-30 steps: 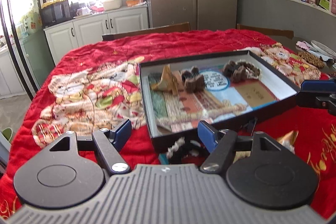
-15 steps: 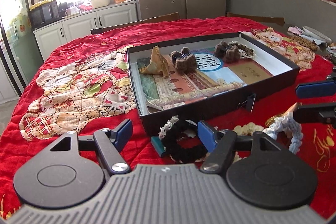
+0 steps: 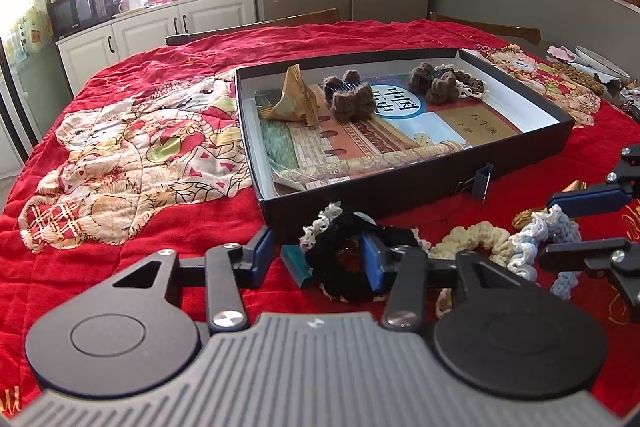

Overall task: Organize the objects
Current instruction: 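Grasp the blue-white scrunchie with the right gripper while the left gripper grasps the black white-trimmed scrunchie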

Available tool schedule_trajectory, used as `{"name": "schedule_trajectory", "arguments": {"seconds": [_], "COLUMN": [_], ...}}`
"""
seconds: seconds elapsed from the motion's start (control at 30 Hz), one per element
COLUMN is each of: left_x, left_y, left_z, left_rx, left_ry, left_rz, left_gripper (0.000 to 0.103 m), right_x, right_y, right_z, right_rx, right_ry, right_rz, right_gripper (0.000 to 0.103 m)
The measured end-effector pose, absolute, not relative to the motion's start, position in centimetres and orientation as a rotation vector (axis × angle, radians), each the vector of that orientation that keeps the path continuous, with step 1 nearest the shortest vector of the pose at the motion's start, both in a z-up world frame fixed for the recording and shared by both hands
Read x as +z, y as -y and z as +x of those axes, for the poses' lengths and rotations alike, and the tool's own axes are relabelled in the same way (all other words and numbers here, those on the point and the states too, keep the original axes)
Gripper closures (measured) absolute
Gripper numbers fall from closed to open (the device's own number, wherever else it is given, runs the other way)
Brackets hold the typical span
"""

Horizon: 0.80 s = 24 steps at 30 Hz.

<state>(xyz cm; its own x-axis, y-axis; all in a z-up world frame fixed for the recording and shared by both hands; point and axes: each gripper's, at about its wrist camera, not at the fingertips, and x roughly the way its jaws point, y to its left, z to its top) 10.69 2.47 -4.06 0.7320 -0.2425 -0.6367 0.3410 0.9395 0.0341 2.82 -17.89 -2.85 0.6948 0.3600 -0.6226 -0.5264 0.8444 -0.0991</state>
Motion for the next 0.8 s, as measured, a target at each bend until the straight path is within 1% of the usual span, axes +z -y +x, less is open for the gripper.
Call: {"name": "schedule_trajectory", "arguments": {"seconds": [0.13, 0.17, 0.2, 0.37, 0.5, 0.6, 0.8], "left_x": [-4.2, -4.2, -4.2, -4.1, -3.8, -3.6, -2.9], "left_y": [-2.4, -2.4, -2.4, -2.5, -2.5, -2.6, -2.7], "left_z": [10.7, 10.8, 10.8, 10.7, 10.5, 10.3, 9.8], "left_rx": [-0.316, -0.314, -0.315, -0.312, -0.315, -0.32, -0.325], "left_ry": [-0.682, -0.683, -0.684, -0.685, -0.674, -0.668, -0.649], "left_rz": [0.157, 0.159, 0.158, 0.156, 0.157, 0.153, 0.148], "left_gripper": [0.063, 0.067, 0.07, 0.076, 0.082, 0.085, 0.087], "right_x": [-3.1, -3.1, -3.2, -3.2, -3.1, -2.9, -2.4], "right_y": [17.8, 17.8, 17.8, 18.1, 18.3, 18.3, 18.5], "right_z": [2.9, 2.8, 2.9, 3.0, 2.8, 2.6, 2.2], "right_rx": [0.494, 0.493, 0.49, 0.482, 0.486, 0.487, 0.489], "right_ry": [-0.636, -0.637, -0.64, -0.64, -0.636, -0.629, -0.609], "right_rz": [-0.299, -0.3, -0.302, -0.29, -0.283, -0.28, -0.269], "right_gripper": [0.076, 0.08, 0.082, 0.088, 0.09, 0.09, 0.091]}}
